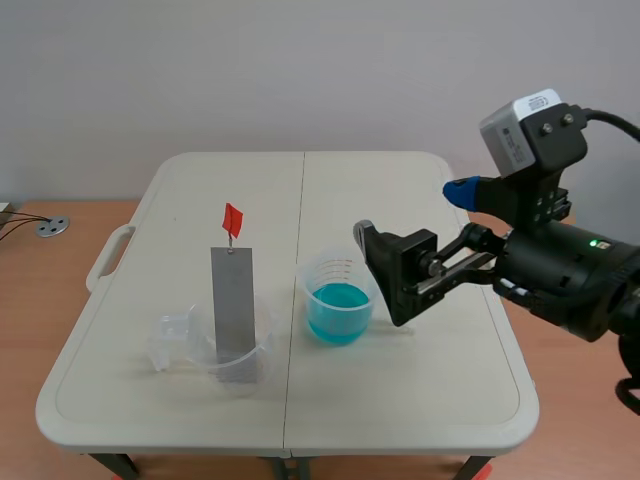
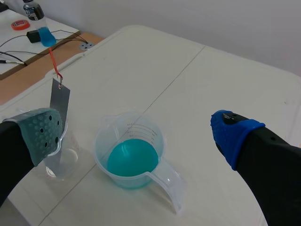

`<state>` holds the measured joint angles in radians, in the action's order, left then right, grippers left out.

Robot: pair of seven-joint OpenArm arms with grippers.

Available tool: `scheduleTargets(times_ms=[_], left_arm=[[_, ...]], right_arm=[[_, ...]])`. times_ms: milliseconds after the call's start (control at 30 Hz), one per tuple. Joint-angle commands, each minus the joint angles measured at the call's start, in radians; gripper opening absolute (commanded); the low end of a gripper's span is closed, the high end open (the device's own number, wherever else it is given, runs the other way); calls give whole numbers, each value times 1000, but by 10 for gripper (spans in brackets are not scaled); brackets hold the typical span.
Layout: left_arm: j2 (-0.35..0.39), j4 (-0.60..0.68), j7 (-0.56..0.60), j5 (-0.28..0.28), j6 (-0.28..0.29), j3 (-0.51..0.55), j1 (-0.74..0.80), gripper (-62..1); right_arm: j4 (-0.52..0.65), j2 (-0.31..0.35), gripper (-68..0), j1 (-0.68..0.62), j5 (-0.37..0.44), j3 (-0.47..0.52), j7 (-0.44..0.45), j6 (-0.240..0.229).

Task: Hold the metal plate by the orange handle, dip it into the blue solution, take it out and point at it, then put the plate back in the beaker on the left.
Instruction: 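Lift the metal plate out of the left beaker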

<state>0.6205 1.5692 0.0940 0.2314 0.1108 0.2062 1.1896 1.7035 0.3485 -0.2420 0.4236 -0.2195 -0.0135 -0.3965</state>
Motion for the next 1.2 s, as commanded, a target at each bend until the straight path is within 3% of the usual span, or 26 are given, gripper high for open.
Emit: scheduleTargets(times_ms=[0, 233, 467, 800, 1167], left_arm=[[-5, -10, 12, -21, 19, -15, -25, -594], [-5, -162, 10, -47, 73, -98, -127, -594], [-5, -280, 7, -124, 96, -190, -249, -594], [-14, -404, -54, -124, 100, -296, -380, -594], [-14, -493, -95, -124, 114, -364, -462, -594]], right_arm=[[-4, -3, -12, 36, 7, -15, 11, 3], [-111, -11, -12, 166, 3, -140, 12, 4], [-251, -61, -12, 292, 3, -245, 12, 4], [-401, -141, -12, 427, -31, -365, 28, 4], [-507, -180, -12, 517, -35, -458, 92, 3]])
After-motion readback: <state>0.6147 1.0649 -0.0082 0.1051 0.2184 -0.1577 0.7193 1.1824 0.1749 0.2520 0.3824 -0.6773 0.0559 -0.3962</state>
